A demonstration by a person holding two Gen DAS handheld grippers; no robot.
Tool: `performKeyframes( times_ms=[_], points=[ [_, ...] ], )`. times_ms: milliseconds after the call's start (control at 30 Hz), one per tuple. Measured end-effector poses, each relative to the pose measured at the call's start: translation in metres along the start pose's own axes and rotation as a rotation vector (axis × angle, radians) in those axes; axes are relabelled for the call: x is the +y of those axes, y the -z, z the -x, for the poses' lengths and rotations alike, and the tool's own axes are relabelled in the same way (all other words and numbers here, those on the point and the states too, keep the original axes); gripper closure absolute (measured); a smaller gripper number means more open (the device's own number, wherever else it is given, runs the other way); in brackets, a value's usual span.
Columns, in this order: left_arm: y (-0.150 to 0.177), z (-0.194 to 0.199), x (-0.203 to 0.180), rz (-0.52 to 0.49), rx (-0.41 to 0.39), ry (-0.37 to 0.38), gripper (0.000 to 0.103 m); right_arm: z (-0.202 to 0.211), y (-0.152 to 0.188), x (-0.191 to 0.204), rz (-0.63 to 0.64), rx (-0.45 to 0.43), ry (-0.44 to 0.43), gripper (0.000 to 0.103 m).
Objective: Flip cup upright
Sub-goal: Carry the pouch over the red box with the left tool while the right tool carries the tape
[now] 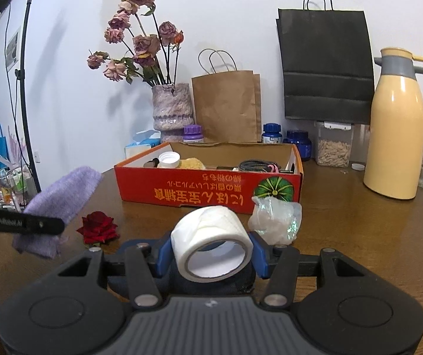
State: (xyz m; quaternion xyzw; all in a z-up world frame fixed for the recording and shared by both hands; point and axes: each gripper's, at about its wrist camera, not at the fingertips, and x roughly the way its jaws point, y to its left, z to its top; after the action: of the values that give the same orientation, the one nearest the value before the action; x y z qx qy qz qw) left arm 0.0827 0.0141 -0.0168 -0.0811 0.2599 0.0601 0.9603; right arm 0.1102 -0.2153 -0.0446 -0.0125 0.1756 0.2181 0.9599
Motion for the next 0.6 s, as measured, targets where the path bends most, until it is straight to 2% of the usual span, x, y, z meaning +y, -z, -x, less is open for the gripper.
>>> performKeyframes(
  times_ms=[600],
  points=[
    [-0.06,-0.023,-0.02,-0.034,-0.06,0.101,0.086,-0.027,-0.057,0.021,-0.011,-0.053,0.021,0.051]
  ],
)
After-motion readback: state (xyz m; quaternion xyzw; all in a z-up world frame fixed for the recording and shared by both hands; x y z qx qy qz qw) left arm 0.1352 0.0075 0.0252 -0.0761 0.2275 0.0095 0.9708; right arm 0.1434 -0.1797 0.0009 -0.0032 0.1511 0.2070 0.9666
